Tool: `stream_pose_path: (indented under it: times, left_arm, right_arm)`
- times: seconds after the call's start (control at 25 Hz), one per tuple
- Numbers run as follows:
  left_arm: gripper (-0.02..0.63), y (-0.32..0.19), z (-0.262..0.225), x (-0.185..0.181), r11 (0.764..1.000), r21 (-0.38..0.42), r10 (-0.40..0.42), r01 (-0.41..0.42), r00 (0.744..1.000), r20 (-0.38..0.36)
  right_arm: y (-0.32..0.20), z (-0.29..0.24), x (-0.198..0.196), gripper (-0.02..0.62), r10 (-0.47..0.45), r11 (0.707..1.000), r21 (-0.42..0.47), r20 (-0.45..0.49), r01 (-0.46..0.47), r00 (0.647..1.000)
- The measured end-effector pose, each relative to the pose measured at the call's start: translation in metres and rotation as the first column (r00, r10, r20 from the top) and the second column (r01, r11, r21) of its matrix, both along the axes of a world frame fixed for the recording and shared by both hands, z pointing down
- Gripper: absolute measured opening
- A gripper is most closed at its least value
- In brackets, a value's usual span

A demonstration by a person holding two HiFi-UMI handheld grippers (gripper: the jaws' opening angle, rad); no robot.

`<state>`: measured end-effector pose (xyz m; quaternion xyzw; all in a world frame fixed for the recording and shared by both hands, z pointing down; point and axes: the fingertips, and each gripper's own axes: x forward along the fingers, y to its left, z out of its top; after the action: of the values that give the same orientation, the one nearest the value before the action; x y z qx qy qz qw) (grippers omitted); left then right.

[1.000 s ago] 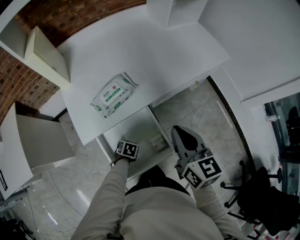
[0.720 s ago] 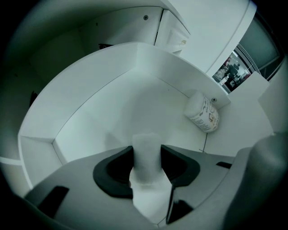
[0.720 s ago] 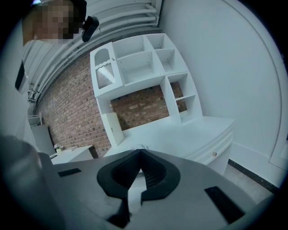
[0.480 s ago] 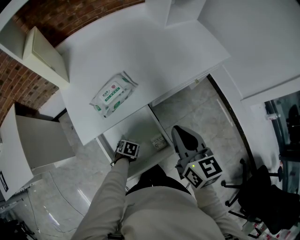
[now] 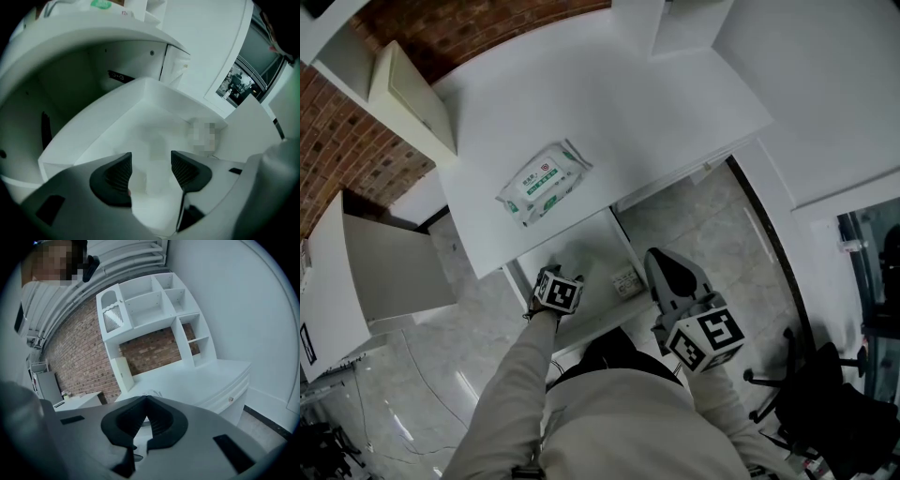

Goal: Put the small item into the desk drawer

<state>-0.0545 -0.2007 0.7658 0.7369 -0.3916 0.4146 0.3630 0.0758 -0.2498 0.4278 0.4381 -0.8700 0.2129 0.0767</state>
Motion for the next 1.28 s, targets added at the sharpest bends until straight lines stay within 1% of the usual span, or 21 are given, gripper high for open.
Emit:
stream_pose_path:
  times: [0.16,0.28,0.48,0.6,0.8,0.92,1.16,1.28]
  left_arm:
    - [0.259,-0.017,-0.034,-0.009,0.993,0.116,-0.020,0.019,1.000,0.010]
    - [0.259,-0.021,-0.060,-0.009,0.983,0.179,-0.042,0.046,0.999,-0.027]
    - [0.258,-0.023,-0.103,-0.014,0.952,0.298,-0.050,0.066,0.997,-0.061]
    - [0.258,-0.027,-0.134,-0.018,0.923,0.377,-0.055,0.079,0.996,-0.073]
    - [0.253,-0.027,-0.186,-0.020,0.873,0.477,-0.053,0.103,0.992,-0.117]
    - [0.233,-0.028,-0.212,-0.029,0.833,0.539,-0.065,0.121,0.990,-0.123]
    - [0.189,-0.026,-0.258,-0.043,0.762,0.626,-0.094,0.164,0.985,-0.144]
    - [0.163,-0.024,-0.275,-0.050,0.732,0.657,-0.104,0.182,0.982,-0.157]
  right_arm:
    - [0.002,-0.004,-0.007,0.028,-0.014,1.000,0.008,0.020,0.014,1.000]
    - [0.005,-0.007,-0.010,0.028,-0.018,1.000,0.017,0.027,0.017,0.999]
    - [0.008,-0.015,-0.014,0.028,-0.024,0.999,0.039,0.030,0.023,0.999]
    - [0.009,-0.019,-0.016,0.028,-0.030,0.998,0.051,0.031,0.028,0.999]
    - [0.012,-0.027,-0.022,0.028,-0.043,0.996,0.074,0.029,0.041,0.999]
    - [0.015,-0.031,-0.025,0.028,-0.051,0.995,0.087,0.028,0.049,0.998]
    - [0.024,-0.040,-0.030,0.028,-0.060,0.992,0.112,0.030,0.056,0.998]
    - [0.027,-0.044,-0.032,0.027,-0.064,0.991,0.122,0.030,0.060,0.997]
